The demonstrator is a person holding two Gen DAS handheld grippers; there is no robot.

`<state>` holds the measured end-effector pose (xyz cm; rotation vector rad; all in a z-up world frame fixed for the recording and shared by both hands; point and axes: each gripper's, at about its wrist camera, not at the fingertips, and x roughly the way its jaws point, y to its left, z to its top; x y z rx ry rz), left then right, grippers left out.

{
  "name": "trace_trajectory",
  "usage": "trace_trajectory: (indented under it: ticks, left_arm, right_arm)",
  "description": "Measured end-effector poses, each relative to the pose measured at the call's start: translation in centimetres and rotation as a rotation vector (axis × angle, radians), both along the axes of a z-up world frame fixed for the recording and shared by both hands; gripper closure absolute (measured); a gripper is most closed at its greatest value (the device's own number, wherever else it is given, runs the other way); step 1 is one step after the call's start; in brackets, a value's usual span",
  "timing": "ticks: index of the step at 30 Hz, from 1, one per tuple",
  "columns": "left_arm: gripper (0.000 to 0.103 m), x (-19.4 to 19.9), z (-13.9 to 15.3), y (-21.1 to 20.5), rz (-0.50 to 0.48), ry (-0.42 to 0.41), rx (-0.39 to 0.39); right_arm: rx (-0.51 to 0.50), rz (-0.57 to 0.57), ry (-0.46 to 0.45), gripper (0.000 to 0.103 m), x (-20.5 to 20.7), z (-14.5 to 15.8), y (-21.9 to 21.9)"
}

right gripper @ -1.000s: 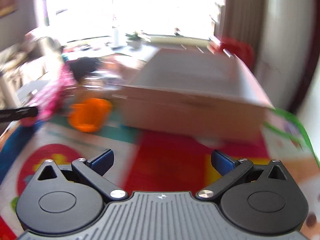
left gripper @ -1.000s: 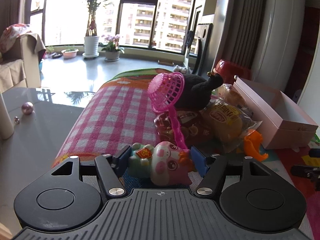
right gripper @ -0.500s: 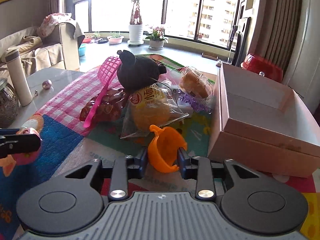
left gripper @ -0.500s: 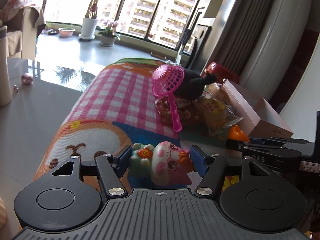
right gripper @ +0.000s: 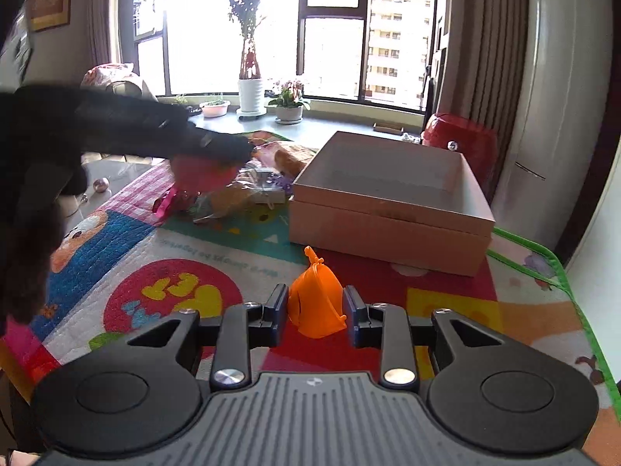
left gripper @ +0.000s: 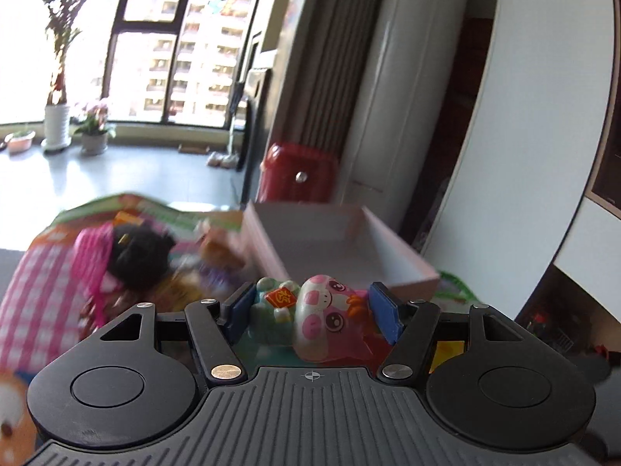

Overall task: Organize objects
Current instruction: 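Lower the pig figurine into the pink box while the right tool drops the orange cup in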

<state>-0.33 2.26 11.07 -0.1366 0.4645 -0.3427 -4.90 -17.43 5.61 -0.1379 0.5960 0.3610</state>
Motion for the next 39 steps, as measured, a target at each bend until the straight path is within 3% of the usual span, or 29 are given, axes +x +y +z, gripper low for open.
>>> trace_trajectory:
  ticks: [3,5,7,11,16,20,21,23,24,27,29,30,33,36,39]
  left_arm:
    - [0.03,5.7,1.5,-3.5,-0.036,-0.119,0.001]
    - [0.031,10.5,0.3,-5.6,-0.033,-0.03,0.064]
    - [0.031,13.3,-1.2,-5.8,-0.036,0.05,0.024]
    - [0.031,12.4,-2.5,-4.0,0.004,0.017,-0.025]
    - [0.031,9.7,-3.3,-1.6,0.004,-0.056,0.005]
    - [0.031,13.0,-1.8,-2.4,-0.028,-0.055,-0.121]
    - [0.031,14.6,-1.7,-2.8,-0.008,-0.03,-0.122]
    - [0.033,18.2,-2.5,-3.6,-0.028,0.108,-0.069]
    - [0.033,19.2,-3.0,-3.4,-0.047,0.13,-0.095]
    - [0.033,18.5,-3.3,-0.8,-0.011,0.077,-0.21]
    - [0.033,16.9,-3.1,1.6,0.024,0.038,-0.253]
    - [0.033,16.3,-3.0,2.8,0.045,0.016,-0.248]
    - [0.033,13.8,-2.1,6.0,0.109,-0.044,-0.154]
    - [0.033,11.4,-2.1,8.6,0.179,-0.035,-0.054]
    - [0.033,8.3,-3.1,8.9,0.117,-0.016,0.002]
  right_arm:
    - [0.028,-0.036,-0.012,0.074,0.0,0.4,-1.8]
    - [0.042,-0.055,-0.017,0.074,0.3,0.5,-2.5]
    - [0.053,-0.075,-0.028,0.074,0.6,0.8,-3.3]
    - [0.083,-0.091,-0.053,0.074,1.7,1.6,-4.3]
    - [0.085,-0.091,-0.125,0.074,6.3,4.5,-3.5]
    - [0.059,-0.167,-0.204,0.074,11.8,7.7,-2.1]
    - [0.054,-0.192,-0.214,0.074,12.8,8.3,-2.1]
    - [0.068,-0.218,-0.207,0.074,14.2,9.1,-2.8]
    - [0.078,-0.224,-0.19,0.074,14.8,9.2,-3.1]
    - [0.081,-0.216,-0.133,0.073,16.5,8.8,-3.9]
    - [0.077,-0.194,-0.093,0.045,17.4,7.7,-3.7]
    - [0.076,-0.2,-0.09,0.023,17.5,7.3,-3.5]
    - [0.075,-0.17,-0.089,0.02,17.2,6.1,-3.0]
    - [0.066,-0.143,-0.104,0.016,14.7,4.9,-2.7]
    - [0.039,-0.126,-0.107,0.006,12.3,2.9,-2.4]
